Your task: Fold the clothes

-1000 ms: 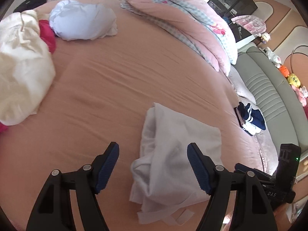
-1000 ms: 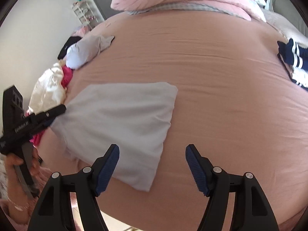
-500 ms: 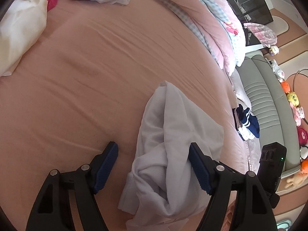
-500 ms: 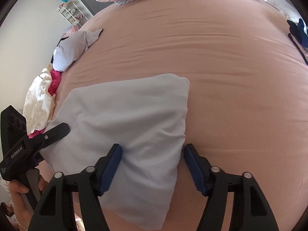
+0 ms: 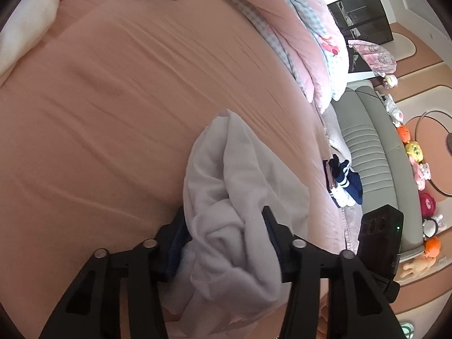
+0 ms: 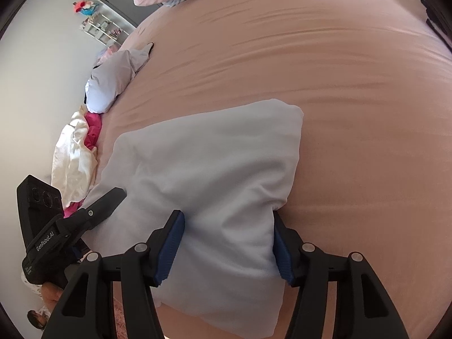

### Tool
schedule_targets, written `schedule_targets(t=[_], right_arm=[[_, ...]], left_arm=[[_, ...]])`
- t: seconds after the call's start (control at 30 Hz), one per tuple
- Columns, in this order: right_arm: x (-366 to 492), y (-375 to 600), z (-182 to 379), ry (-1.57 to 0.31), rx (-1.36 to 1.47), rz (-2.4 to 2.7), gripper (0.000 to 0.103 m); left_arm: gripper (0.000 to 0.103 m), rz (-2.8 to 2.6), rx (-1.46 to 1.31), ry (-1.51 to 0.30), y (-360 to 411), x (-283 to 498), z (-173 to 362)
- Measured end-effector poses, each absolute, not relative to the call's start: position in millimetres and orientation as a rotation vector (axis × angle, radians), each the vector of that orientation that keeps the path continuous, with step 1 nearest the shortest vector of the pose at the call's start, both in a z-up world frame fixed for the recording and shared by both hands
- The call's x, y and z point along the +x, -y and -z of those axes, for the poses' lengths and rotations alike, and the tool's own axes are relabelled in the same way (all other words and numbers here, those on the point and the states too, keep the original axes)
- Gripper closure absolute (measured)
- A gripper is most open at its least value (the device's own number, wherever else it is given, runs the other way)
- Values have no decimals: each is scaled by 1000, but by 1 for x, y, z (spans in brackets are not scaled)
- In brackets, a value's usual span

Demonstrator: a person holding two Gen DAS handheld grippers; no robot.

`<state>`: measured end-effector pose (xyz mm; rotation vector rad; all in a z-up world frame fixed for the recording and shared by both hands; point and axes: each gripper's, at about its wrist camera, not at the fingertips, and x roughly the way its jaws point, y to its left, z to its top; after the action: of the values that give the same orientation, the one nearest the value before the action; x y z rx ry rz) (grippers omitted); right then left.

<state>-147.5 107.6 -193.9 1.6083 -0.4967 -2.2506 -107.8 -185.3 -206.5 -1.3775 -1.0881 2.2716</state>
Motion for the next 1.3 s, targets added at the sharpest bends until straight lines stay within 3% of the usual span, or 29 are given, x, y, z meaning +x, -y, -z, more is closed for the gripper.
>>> schedule_targets(t=[0.03, 0.17, 0.27, 0.4, 0.43, 0.47, 0.53, 0.63, 0.97, 1.03, 1.07, 1.1, 1.13, 1.17, 1.3], right_arm=[[-148, -107, 194, 502, 1611, 2262, 56], [-150, -107, 195, 539, 1621, 2310, 57], [-145, -117, 203, 599, 1611, 2274, 56], [-149, -105, 202, 508, 1632, 2261, 47], [-151, -100, 201, 474, 1635, 2266, 47], [-151, -95, 200, 433, 1632, 2278, 49], [-151, -91, 197, 439, 1618, 2276, 69], [-148, -92, 192, 476, 1601, 2272, 81], [-134, -96, 174, 421, 1595, 2327, 81], [-134, -93, 178, 366, 1633, 2341, 81], [-134, -92, 181, 337, 1652, 2347, 81], [-135, -91, 183, 309, 1671, 2353, 74], [-135, -92, 187, 309, 1690, 2351, 59], [-134, -96, 192, 350, 1703, 2336, 54], [-136, -101, 201, 394, 1684, 2261, 45]], left_arm=[[66, -2261, -1370, 1099, 185, -108, 206], [67, -2257, -1370, 1103, 188, -108, 204], [52, -2264, -1389, 1070, 183, -110, 206], [52, -2272, -1414, 1023, 175, -114, 208], [56, -2279, -1409, 1012, 174, -114, 207], [62, -2277, -1396, 1021, 174, -113, 206], [66, -2284, -1379, 1031, 175, -110, 203], [68, -2326, -1365, 984, 170, -106, 195], [69, -2495, -1340, 683, 141, -91, 165], [69, -2479, -1370, 730, 145, -93, 170], [69, -2470, -1385, 757, 148, -94, 172], [67, -2460, -1406, 761, 151, -94, 174], [63, -2451, -1427, 761, 153, -94, 176], [53, -2441, -1449, 761, 156, -94, 178], [33, -2396, -1521, 759, 166, -92, 184]])
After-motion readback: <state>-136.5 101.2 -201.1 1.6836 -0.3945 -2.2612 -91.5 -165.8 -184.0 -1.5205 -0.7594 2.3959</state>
